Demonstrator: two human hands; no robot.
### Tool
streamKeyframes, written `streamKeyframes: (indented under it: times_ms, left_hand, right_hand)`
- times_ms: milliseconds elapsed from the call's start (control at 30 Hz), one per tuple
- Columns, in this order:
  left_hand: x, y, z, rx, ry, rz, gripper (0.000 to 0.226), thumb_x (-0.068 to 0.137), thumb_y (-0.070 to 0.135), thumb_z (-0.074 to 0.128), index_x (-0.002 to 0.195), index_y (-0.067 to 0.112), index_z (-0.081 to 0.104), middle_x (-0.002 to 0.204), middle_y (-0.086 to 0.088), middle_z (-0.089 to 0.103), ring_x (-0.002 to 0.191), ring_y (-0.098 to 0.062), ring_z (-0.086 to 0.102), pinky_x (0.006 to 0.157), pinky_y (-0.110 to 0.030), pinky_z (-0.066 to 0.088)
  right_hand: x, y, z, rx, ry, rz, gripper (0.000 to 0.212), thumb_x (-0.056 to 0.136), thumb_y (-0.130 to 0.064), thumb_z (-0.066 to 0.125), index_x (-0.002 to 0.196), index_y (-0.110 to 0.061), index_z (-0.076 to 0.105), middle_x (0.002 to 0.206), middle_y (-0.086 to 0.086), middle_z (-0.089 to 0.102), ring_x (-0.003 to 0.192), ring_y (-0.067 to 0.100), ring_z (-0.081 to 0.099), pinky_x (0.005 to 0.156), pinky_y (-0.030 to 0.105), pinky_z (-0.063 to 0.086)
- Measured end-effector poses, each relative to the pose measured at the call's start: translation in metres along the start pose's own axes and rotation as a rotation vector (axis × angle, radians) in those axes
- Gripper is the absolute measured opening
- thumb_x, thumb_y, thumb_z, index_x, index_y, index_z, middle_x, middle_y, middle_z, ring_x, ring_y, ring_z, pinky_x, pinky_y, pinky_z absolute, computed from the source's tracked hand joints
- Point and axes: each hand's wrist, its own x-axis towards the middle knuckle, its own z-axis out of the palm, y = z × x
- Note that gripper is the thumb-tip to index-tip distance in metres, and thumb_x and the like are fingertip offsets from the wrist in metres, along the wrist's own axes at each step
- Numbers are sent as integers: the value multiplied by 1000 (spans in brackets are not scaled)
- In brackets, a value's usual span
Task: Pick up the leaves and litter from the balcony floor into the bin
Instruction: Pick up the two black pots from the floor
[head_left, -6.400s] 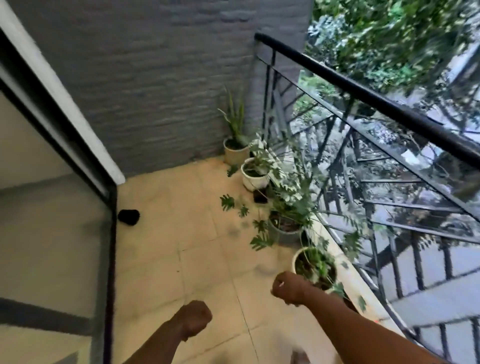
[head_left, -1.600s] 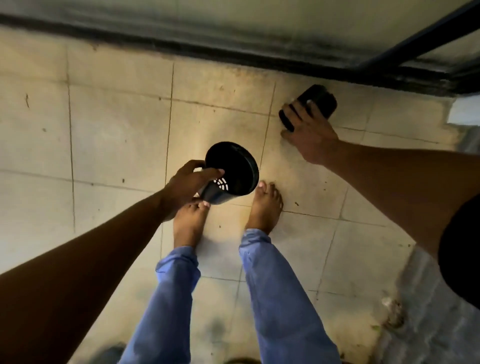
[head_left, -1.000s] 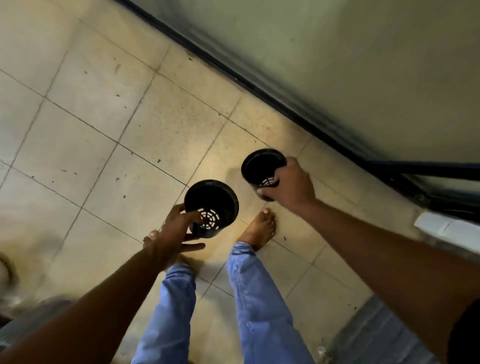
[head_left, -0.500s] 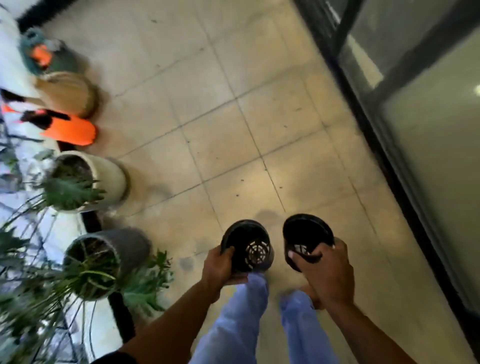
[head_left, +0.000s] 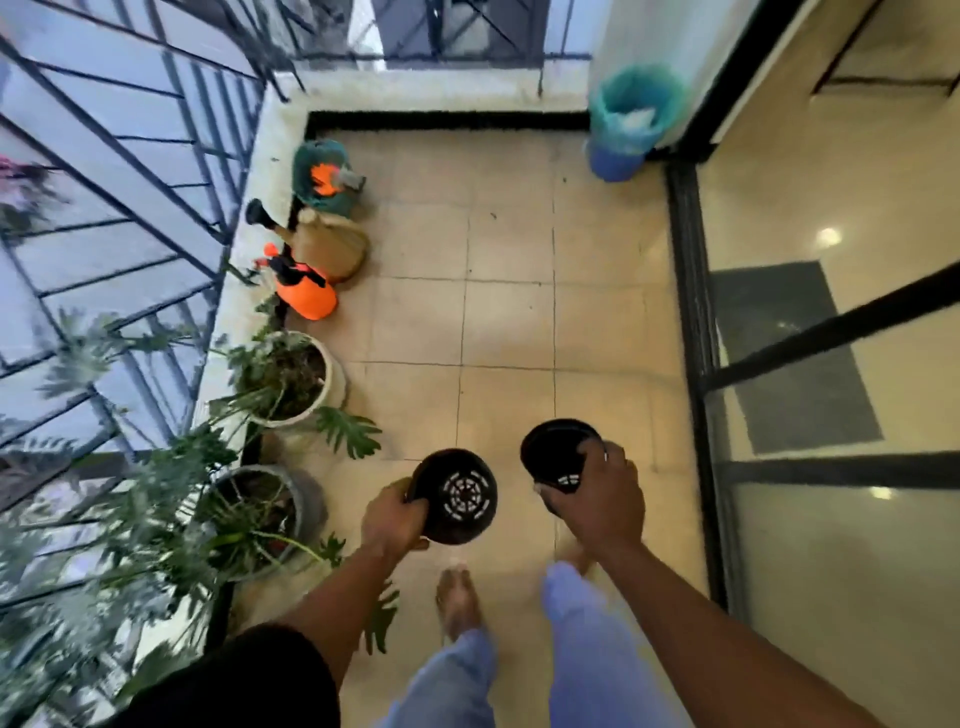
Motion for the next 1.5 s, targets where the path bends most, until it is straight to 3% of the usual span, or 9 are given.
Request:
streamKeyframes:
  times_ms: [167, 367, 600, 867, 1000, 1067, 1133, 1267, 1500]
  left_hand:
    - [1, 45, -24, -81, 131, 14, 12, 89, 9, 64, 100, 14, 67, 79, -9, 71, 59, -27, 70, 47, -34, 59]
    - [6, 96, -26, -309, 249, -125, 12, 88, 5, 57, 92, 11, 67, 70, -18, 73, 57, -35, 71, 60, -53, 62]
    - [27, 177, -43, -625, 298, -144, 14, 98, 0, 50, 107, 2, 61, 75, -24, 66, 57, -30, 60, 51, -32, 52]
    - [88, 228, -98, -898, 389, -176, 17, 102, 8, 52, 116, 6, 61, 109, -29, 67, 71, -30, 65, 48, -36, 58]
    - [132, 241, -136, -954, 419, -244, 15, 98, 7, 55, 108, 11, 65, 106, -25, 69, 79, -36, 67, 53, -42, 61]
    - [190, 210, -141, -941, 436, -316, 9, 88, 24, 62, 93, 18, 68, 102, -22, 71, 85, -38, 70, 67, -54, 62]
    - [208, 196, -146, -896, 449, -345, 34, 68, 47, 63, 85, 18, 68, 102, -21, 73, 89, -40, 71, 76, -57, 60]
    - [202, 252, -209, -1034, 444, -447, 14, 99, 12, 54, 92, 6, 65, 88, -19, 69, 73, -37, 70, 67, -58, 61]
    - [288, 266, -234, -1165, 498, -552, 14, 96, 3, 54, 104, 3, 66, 91, -21, 71, 73, -37, 72, 60, -52, 62]
  right_hand:
    - [68, -56, -60, 38, -30, -149, 107, 65, -67, 79, 150, -22, 31, 133, 10, 48, 118, 34, 51, 80, 40, 51]
    - [134, -113, -105, -54, -257, -267, 130, 69, -74, 69, 160, -19, -6, 146, 9, 27, 135, 31, 35, 93, 40, 50]
    - [224, -196, -144, -138, -326, -386, 132, 65, -66, 75, 158, -8, 1, 151, 13, 22, 141, 34, 29, 99, 44, 50]
    - [306, -305, -151, -241, -366, -547, 124, 64, -52, 84, 155, -13, 10, 144, 12, 24, 135, 35, 33, 96, 41, 49]
    - [344, -362, -148, -241, -393, -541, 125, 63, -51, 85, 155, -16, 8, 144, 13, 32, 132, 37, 42, 98, 41, 48]
    - [362, -391, -142, -270, -421, -541, 127, 62, -55, 84, 155, -18, 6, 145, 12, 35, 128, 37, 48, 97, 42, 50]
    - [370, -408, -145, -287, -428, -546, 129, 60, -58, 83, 155, -19, 6, 144, 12, 37, 123, 37, 54, 94, 43, 53]
    - [412, -476, -127, -329, -448, -611, 126, 64, -58, 83, 156, -19, 7, 144, 11, 36, 122, 38, 56, 90, 42, 52]
    - [489, -561, -39, -364, -556, -703, 122, 65, -47, 88, 154, -18, 10, 138, 15, 42, 116, 39, 59, 84, 40, 51]
